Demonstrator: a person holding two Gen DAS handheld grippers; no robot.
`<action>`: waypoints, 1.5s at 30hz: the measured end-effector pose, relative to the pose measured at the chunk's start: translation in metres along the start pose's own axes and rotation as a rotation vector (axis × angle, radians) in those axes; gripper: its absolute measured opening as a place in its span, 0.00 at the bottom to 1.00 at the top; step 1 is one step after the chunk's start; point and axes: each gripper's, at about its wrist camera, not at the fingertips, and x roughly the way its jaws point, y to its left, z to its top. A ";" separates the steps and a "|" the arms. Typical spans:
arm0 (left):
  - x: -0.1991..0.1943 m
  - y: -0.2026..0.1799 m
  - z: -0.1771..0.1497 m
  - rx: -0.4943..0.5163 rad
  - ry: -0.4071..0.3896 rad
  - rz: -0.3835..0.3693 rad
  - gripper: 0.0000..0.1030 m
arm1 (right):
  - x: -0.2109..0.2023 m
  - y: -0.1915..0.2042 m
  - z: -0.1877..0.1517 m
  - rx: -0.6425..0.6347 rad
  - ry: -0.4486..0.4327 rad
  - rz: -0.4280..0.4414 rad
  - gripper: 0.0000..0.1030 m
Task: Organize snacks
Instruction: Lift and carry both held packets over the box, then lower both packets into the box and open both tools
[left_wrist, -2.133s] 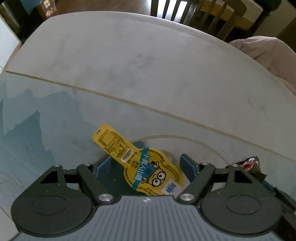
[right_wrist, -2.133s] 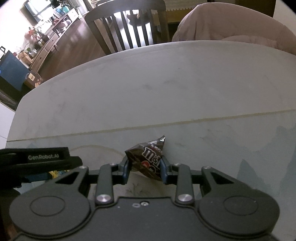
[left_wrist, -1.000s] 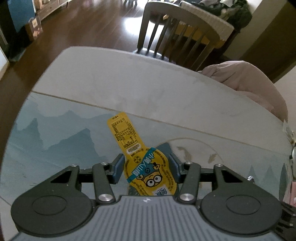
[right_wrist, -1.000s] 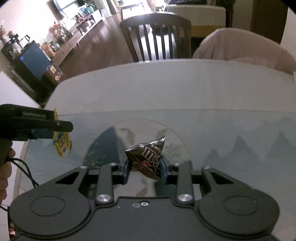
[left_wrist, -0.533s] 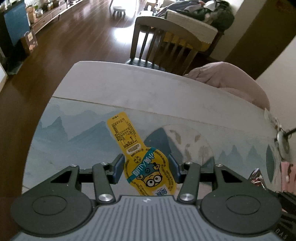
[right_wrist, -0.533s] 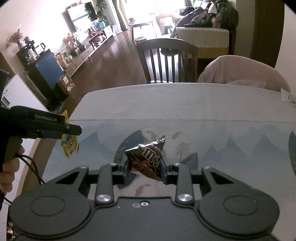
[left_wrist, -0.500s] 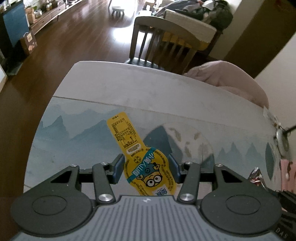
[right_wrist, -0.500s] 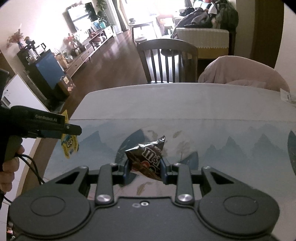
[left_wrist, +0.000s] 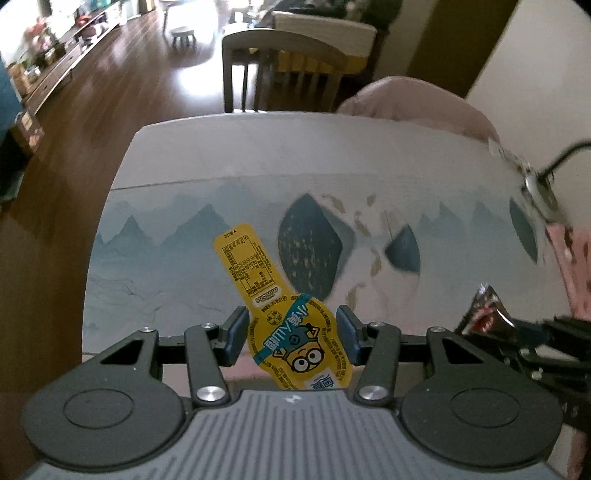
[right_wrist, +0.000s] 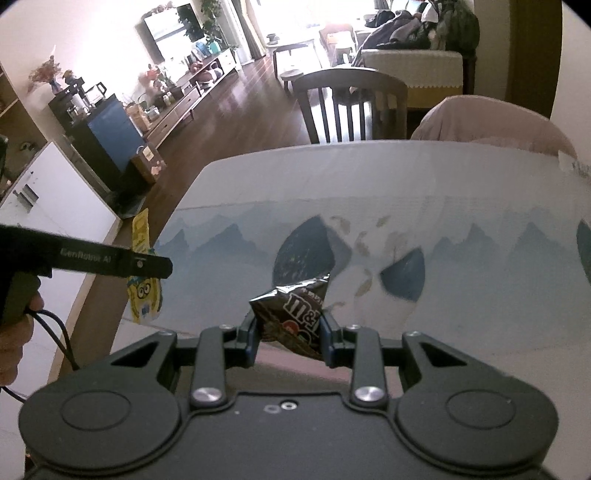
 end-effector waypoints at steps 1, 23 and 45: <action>-0.001 -0.001 -0.006 0.016 0.003 -0.004 0.49 | -0.001 0.002 -0.004 0.002 0.003 0.002 0.30; 0.033 -0.022 -0.121 0.199 0.100 -0.018 0.49 | 0.019 0.019 -0.102 0.071 0.118 -0.029 0.30; 0.078 -0.040 -0.170 0.320 0.124 0.026 0.50 | 0.031 0.020 -0.150 0.119 0.141 -0.094 0.31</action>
